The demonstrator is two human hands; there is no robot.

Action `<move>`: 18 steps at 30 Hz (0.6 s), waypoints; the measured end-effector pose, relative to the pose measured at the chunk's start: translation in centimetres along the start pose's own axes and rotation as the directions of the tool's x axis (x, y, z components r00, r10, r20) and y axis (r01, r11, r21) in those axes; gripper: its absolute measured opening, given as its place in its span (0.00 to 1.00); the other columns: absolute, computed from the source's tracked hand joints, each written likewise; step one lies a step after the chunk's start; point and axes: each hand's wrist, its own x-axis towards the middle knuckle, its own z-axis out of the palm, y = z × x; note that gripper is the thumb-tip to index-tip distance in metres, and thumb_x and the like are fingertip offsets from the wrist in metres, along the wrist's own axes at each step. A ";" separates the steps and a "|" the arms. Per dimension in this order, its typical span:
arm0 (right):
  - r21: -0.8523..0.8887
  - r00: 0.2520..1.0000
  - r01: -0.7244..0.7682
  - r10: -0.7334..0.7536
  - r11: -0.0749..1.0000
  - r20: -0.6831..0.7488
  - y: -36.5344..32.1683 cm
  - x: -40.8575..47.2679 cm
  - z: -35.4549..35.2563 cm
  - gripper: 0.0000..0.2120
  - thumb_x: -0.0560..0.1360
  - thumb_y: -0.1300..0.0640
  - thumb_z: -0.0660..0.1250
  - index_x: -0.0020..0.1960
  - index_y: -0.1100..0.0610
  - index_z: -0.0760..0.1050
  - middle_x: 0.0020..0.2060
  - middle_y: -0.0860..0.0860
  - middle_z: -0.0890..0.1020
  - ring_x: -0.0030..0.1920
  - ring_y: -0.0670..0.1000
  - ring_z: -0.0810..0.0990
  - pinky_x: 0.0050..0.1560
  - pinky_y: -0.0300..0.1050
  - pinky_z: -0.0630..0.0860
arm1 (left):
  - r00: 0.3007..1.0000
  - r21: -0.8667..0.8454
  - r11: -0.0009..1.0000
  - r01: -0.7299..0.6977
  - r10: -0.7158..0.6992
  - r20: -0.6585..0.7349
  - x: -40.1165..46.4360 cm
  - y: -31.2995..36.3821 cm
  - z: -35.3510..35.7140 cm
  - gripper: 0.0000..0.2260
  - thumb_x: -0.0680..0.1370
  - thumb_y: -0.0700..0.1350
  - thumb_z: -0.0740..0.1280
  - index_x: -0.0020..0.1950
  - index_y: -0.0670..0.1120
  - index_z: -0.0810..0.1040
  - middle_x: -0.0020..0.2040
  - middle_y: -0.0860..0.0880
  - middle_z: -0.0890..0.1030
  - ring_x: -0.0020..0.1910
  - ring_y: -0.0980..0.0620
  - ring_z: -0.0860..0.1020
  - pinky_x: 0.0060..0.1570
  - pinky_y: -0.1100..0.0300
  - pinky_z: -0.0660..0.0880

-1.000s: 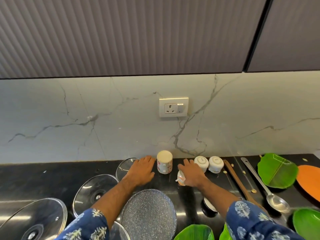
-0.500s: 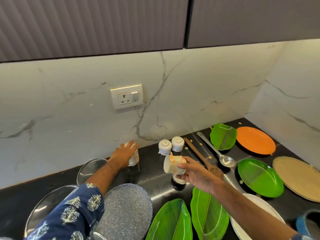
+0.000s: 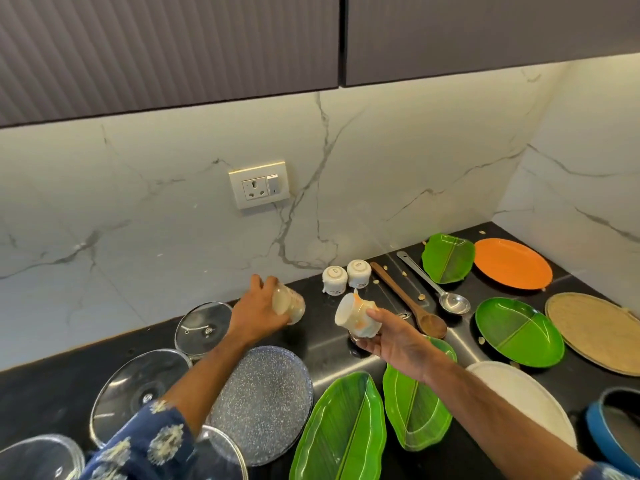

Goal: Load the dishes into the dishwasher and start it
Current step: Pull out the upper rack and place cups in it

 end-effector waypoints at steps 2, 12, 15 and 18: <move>0.041 1.000 0.018 -0.018 0.999 -0.007 0.3 -0.8 -0.2 0.31 0.72 0.47 0.74 0.69 0.62 0.72 0.58 0.61 0.78 0.55 0.58 0.77 0.52 0.49 0.80 | 0.995 -0.324 0.946 0.034 -0.064 -0.080 -1.4 1.2 -0.9 0.36 0.65 0.56 0.80 0.66 0.52 0.67 0.60 0.50 0.65 0.55 0.50 0.73 0.53 0.55 0.79; 0.241 0.946 0.277 -0.220 0.930 -0.236 4.0 -12.0 0.9 0.19 0.75 0.50 0.69 0.63 0.59 0.78 0.54 0.60 0.80 0.48 0.56 0.81 0.44 0.48 0.82 | 0.978 -0.977 -0.045 0.208 -0.007 0.209 -10.9 7.7 -2.0 0.26 0.74 0.53 0.72 0.68 0.45 0.72 0.61 0.42 0.82 0.60 0.41 0.81 0.52 0.42 0.80; 0.273 0.905 0.360 -0.263 0.892 -0.334 6.7 -16.7 2.1 0.15 0.75 0.49 0.69 0.57 0.56 0.83 0.51 0.58 0.81 0.46 0.56 0.83 0.42 0.47 0.82 | 0.938 -0.925 -0.178 0.336 0.152 0.311 -14.5 9.3 -1.7 0.19 0.80 0.55 0.61 0.65 0.46 0.79 0.61 0.41 0.82 0.58 0.42 0.81 0.61 0.40 0.75; 0.299 0.874 0.406 -0.272 0.864 -0.403 10.1 -22.1 2.7 0.16 0.73 0.47 0.71 0.55 0.54 0.85 0.50 0.58 0.83 0.45 0.56 0.84 0.41 0.47 0.82 | 0.875 -0.855 -0.207 0.476 0.207 0.437 -17.9 10.3 -0.5 0.20 0.79 0.58 0.59 0.54 0.50 0.87 0.54 0.45 0.85 0.51 0.47 0.83 0.52 0.51 0.81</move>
